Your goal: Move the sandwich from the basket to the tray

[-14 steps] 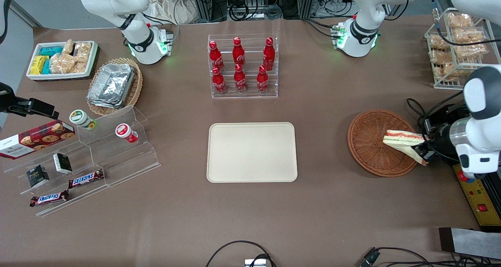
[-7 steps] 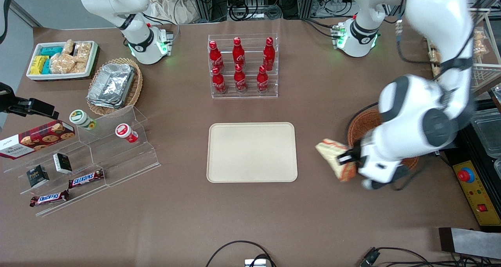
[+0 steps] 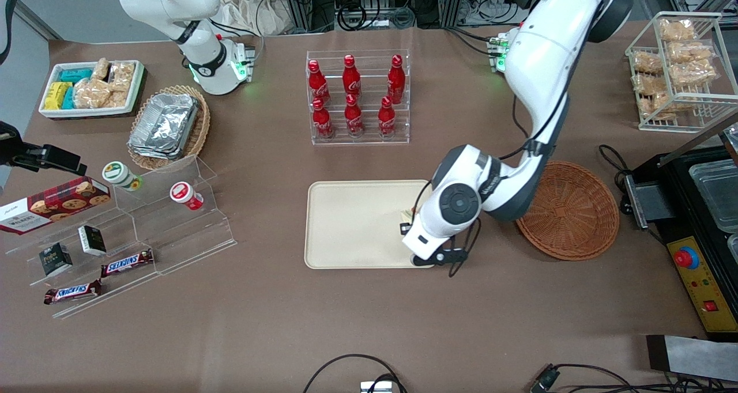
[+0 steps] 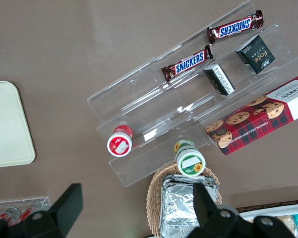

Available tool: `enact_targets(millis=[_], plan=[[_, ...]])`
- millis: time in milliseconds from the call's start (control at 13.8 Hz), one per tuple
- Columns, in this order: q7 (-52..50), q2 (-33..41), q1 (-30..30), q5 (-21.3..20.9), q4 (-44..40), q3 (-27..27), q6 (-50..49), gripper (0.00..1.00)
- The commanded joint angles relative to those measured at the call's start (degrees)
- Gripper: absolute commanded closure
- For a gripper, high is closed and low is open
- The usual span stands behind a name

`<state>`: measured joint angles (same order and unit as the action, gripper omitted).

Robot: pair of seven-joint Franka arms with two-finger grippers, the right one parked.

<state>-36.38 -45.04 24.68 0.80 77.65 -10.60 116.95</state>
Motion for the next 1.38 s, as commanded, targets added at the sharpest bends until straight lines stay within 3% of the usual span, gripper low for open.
enact_targets(millis=[0, 145, 218, 291, 364, 582, 1018, 1164, 1309], plan=[[0.7, -2.9, 2.3, -3.1, -2.1, 0.5, -1.6, 0.93], [0.9, -3.6, 2.5, -2.9, -2.1, 0.4, -6.1, 0.83], [0.8, -3.6, 3.1, -2.7, -2.1, 0.3, -8.6, 0.68], [0.3, -3.6, 3.2, -2.6, -2.1, 0.4, -9.6, 0.05], [0.3, -3.6, 3.3, -3.3, -2.1, 0.4, -9.7, 0.00], [0.2, -2.4, 3.2, -3.3, -2.5, 0.7, -10.0, 0.00], [0.1, 10.8, -2.9, -3.1, -2.1, 0.9, -17.5, 0.00], [-0.1, 16.6, -5.5, -3.3, 1.9, 0.9, -21.4, 0.01], [0.6, 26.4, -9.2, -3.2, 13.4, 0.8, -17.6, 0.01]])
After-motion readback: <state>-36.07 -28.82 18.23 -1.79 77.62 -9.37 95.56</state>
